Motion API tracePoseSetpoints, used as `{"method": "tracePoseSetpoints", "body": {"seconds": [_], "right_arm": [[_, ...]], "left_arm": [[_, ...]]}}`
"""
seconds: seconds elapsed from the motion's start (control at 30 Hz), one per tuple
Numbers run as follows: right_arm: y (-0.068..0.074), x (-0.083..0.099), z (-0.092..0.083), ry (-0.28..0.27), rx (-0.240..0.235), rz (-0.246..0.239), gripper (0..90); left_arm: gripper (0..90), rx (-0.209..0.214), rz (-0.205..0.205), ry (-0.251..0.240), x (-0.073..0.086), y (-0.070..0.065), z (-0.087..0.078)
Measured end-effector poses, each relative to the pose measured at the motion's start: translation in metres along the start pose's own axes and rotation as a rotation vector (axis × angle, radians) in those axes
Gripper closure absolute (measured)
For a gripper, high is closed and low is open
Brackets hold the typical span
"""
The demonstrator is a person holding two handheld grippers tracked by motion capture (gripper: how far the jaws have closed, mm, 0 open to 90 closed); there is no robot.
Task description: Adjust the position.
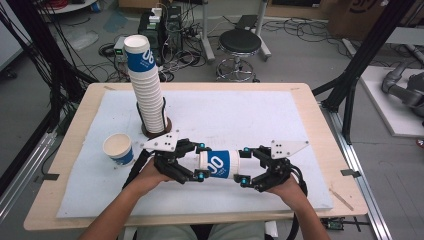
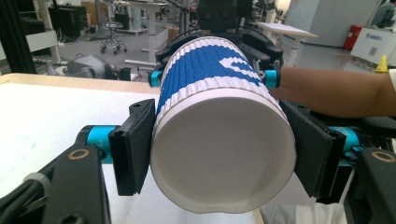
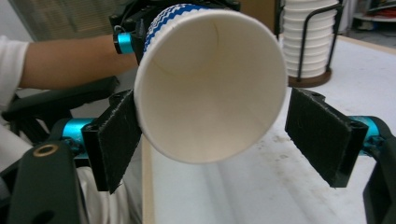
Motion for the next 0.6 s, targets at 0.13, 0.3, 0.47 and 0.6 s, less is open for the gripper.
{"method": "tracePoseSetpoints", "body": {"seconds": [0.13, 0.3, 0.47, 0.6], "right_arm": [[-0.0014, 0.0010, 0.0036, -0.030, -0.042, 0.014, 18.4], [-0.0017, 0.0020, 0.0036, -0.050, -0.048, 0.014, 18.6], [-0.0017, 0.0016, 0.0008, -0.059, -0.050, 0.011, 23.7], [-0.0015, 0.0015, -0.0012, -0.048, -0.044, -0.005, 27.3]], "left_arm": [[30.5, 0.015, -0.010, -0.025, 0.0002, -0.0006, 0.0005], [30.5, 0.017, -0.013, -0.036, 0.0011, -0.0007, 0.0013], [31.2, 0.013, -0.003, -0.036, 0.0020, -0.0007, 0.0023], [31.5, 0.010, 0.014, -0.022, 0.0027, -0.0011, 0.0032]]}}
Point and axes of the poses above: each handheld gripper's, and its own axes: z roughly forward along the jaws, x roughly out of its underside, y roughly to its left, the point moved 1 cm from there along z, roughly forward along the jaws, and after that the axes turned 8 degrees about -x, right-handed, at the moved point
